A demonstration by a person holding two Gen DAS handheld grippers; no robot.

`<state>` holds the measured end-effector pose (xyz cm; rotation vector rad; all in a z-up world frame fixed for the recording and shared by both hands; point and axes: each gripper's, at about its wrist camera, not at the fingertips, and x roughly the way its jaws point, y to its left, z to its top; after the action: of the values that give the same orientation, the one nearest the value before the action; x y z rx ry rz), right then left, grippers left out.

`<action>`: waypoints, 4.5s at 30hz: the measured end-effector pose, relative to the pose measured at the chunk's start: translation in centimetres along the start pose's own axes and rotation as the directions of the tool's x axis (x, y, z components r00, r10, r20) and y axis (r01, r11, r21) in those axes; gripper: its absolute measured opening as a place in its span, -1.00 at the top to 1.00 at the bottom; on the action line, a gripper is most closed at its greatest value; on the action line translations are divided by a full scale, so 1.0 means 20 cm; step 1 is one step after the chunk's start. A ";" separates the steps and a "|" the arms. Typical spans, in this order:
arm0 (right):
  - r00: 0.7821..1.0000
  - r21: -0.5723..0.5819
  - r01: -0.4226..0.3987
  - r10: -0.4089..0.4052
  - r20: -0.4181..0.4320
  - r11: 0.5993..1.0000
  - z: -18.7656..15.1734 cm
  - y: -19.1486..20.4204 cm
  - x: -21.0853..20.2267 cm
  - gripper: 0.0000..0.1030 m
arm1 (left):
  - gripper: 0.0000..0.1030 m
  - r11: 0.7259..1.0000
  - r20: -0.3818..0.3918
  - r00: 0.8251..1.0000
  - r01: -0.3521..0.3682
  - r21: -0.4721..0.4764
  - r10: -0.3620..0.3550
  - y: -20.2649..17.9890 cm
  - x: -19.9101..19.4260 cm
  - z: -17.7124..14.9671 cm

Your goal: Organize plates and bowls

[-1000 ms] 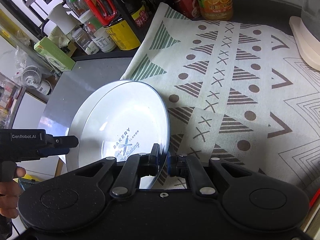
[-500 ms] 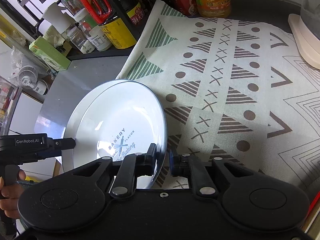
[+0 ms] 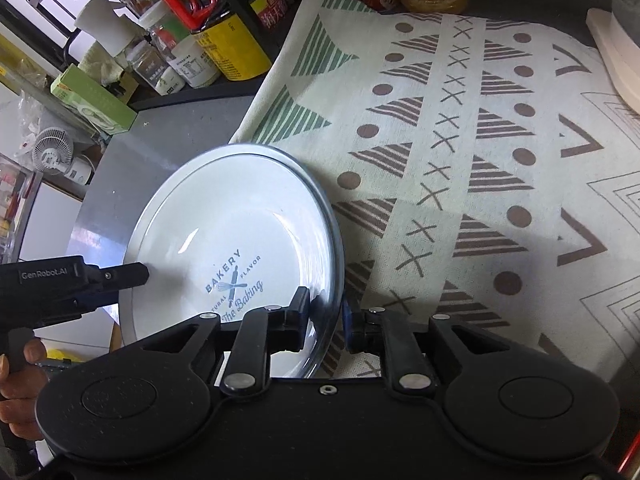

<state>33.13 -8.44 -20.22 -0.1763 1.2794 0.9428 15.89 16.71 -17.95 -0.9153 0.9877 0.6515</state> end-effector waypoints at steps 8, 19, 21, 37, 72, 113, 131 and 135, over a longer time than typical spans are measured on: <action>0.999 -0.066 0.035 -0.035 -0.003 0.997 0.00 0.07 0.02 0.46 | 0.47 1.000 0.013 1.000 -0.015 -0.001 0.015 0.00 -0.02 0.01; 0.999 -0.073 0.053 -0.052 0.015 0.996 0.02 0.07 -0.01 0.45 | 0.39 0.997 -0.012 0.997 -0.071 0.035 0.071 -0.03 -0.02 0.03; 0.998 -0.084 0.048 -0.045 0.036 0.995 0.04 0.07 -0.05 0.44 | 0.31 0.995 -0.018 0.996 -0.091 0.035 0.091 -0.05 -0.02 0.04; 0.981 -0.081 0.021 -0.005 0.195 0.997 0.06 -0.10 -0.46 -0.73 | -0.23 0.983 0.019 0.999 -0.046 0.178 0.043 -0.36 -0.15 0.04; 0.855 0.448 0.202 -0.380 0.353 0.871 -0.43 -0.78 -0.98 -0.99 | -0.27 0.736 -0.304 0.936 0.333 0.590 -0.180 -1.42 0.04 -0.50; 0.939 0.703 0.125 -0.312 0.144 0.700 -0.79 -1.00 -0.70 0.36 | 0.47 0.697 -0.505 0.862 0.387 0.604 -0.041 -1.51 0.44 -0.81; 0.942 0.617 0.106 -0.278 0.190 0.780 -0.62 -0.93 -0.69 0.38 | 0.47 0.752 -0.465 0.883 0.348 0.559 -0.063 -1.43 0.36 -0.67; 0.941 0.586 0.099 -0.267 0.206 0.804 -0.56 -0.90 -0.70 0.38 | 0.48 0.770 -0.452 0.888 0.342 0.538 -0.079 -1.40 0.33 -0.63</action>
<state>37.29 -33.46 -18.42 0.2934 1.1985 0.3638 36.20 -7.23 -17.50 -0.5712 1.3348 -0.0904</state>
